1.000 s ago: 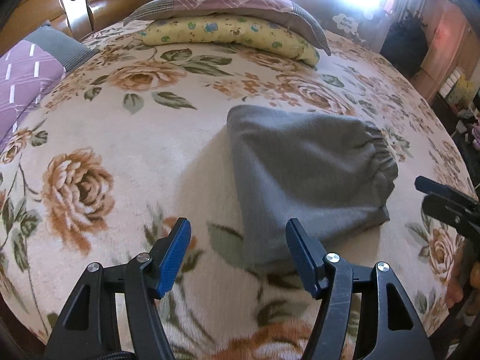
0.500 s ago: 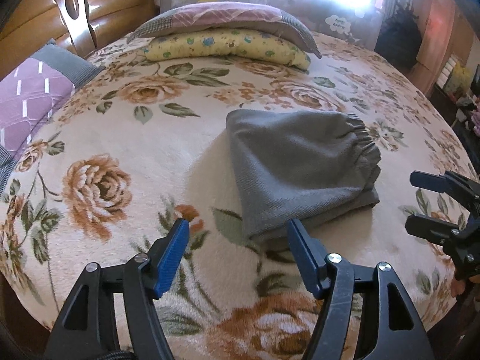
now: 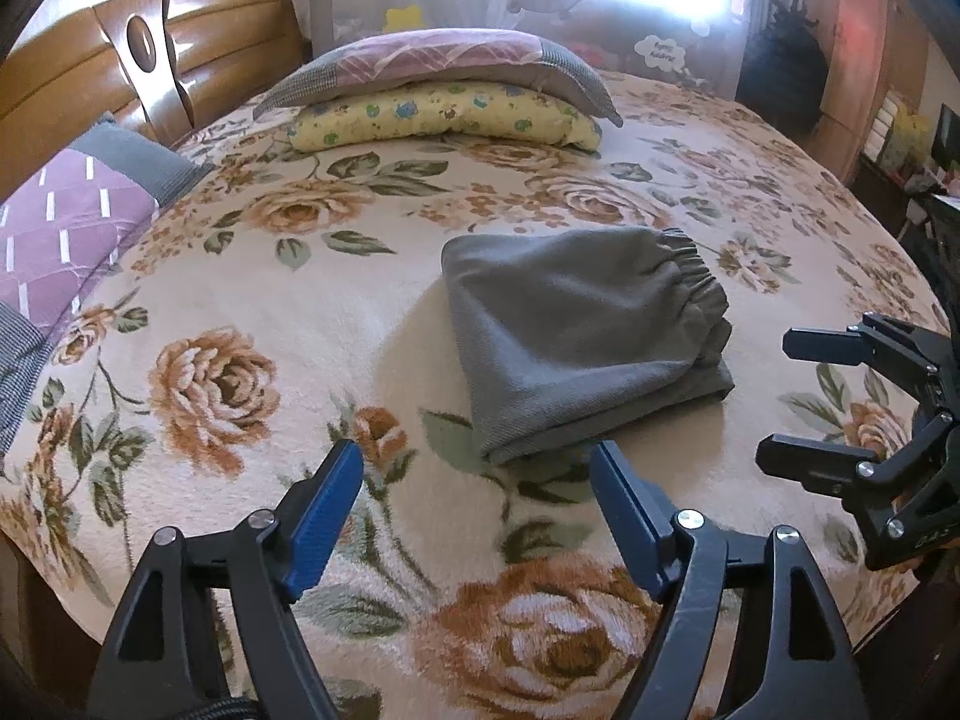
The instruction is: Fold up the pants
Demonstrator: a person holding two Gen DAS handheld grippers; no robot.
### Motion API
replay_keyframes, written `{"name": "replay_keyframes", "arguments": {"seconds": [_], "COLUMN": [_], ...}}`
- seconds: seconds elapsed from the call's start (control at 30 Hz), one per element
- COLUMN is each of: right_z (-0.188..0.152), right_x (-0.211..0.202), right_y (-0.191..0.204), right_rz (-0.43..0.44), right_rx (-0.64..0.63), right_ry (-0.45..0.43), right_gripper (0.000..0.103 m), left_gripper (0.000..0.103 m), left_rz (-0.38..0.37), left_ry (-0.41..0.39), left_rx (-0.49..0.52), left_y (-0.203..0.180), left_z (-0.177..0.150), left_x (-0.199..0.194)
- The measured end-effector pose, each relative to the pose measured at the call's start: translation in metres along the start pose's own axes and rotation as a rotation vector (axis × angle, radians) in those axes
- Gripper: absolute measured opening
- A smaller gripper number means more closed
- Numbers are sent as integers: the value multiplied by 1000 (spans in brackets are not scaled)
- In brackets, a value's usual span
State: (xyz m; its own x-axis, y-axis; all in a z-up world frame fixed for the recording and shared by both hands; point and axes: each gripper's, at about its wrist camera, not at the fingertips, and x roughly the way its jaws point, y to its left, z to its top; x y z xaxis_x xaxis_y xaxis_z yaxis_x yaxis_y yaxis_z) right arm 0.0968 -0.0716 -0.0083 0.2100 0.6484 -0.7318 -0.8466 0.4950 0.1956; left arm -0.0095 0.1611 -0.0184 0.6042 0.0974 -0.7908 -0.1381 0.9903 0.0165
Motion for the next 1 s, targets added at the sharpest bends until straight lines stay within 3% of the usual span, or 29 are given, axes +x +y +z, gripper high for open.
{"name": "replay_keyframes", "arguments": {"seconds": [0.33,1.0], "right_z": [10,23], "right_x": [-6,-3], "right_y": [10,15], "right_rz": [-35,-34], "right_rx": [-87,-128], "right_ry": [2,5], "right_gripper": [90,91], "left_gripper": [85,85], "left_rz": [75,62], "left_ry": [-39,-54], "left_rx": [31,44], "left_y": [-4,-6], "left_z": [2,4], "left_x": [-15,-20]}}
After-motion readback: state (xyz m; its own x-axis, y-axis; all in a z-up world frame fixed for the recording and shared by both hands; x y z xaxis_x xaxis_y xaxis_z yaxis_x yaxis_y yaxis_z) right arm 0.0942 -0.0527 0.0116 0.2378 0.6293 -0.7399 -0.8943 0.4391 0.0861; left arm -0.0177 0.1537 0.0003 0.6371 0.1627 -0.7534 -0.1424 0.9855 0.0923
